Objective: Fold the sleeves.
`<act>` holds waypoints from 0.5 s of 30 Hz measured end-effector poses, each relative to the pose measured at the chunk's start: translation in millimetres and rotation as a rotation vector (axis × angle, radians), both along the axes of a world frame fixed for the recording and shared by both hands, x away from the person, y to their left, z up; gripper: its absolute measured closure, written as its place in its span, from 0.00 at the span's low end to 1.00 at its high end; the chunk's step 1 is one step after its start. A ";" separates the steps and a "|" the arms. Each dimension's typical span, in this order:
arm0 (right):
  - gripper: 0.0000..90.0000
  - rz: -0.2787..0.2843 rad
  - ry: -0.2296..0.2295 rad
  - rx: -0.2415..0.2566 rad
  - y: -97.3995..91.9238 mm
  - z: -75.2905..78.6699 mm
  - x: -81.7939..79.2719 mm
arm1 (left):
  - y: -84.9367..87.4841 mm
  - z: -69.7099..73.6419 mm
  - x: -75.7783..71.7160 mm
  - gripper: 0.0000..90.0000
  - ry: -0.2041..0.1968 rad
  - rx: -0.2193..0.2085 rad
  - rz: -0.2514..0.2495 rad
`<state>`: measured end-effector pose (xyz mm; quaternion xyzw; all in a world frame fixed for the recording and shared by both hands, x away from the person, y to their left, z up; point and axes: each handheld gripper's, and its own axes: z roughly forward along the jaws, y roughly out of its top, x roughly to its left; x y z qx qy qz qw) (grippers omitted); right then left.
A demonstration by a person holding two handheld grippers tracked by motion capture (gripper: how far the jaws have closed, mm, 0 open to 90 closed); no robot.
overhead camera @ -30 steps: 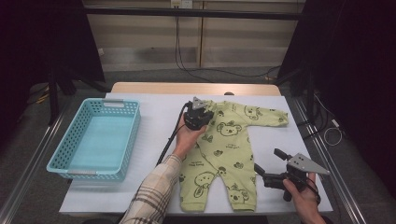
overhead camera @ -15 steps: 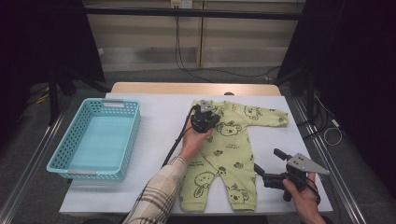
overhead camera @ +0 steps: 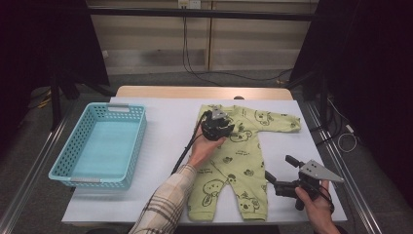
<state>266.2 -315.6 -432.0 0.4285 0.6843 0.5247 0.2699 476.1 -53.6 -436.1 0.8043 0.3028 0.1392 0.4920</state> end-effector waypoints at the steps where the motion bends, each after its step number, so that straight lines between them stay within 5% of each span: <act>1: 0.01 0.001 0.000 0.000 0.0 0.0 0.0 | 1.7 0.5 -0.5 0.67 0.000 0.000 0.002; 8: 0.02 -0.004 -0.004 -0.005 -0.3 0.0 0.6 | 15.9 6.0 -2.5 0.34 -0.010 -0.037 0.057; 15: 0.02 -0.007 -0.005 -0.005 -0.3 0.0 2.3 | 36.3 12.2 -5.9 0.12 0.002 -0.076 0.096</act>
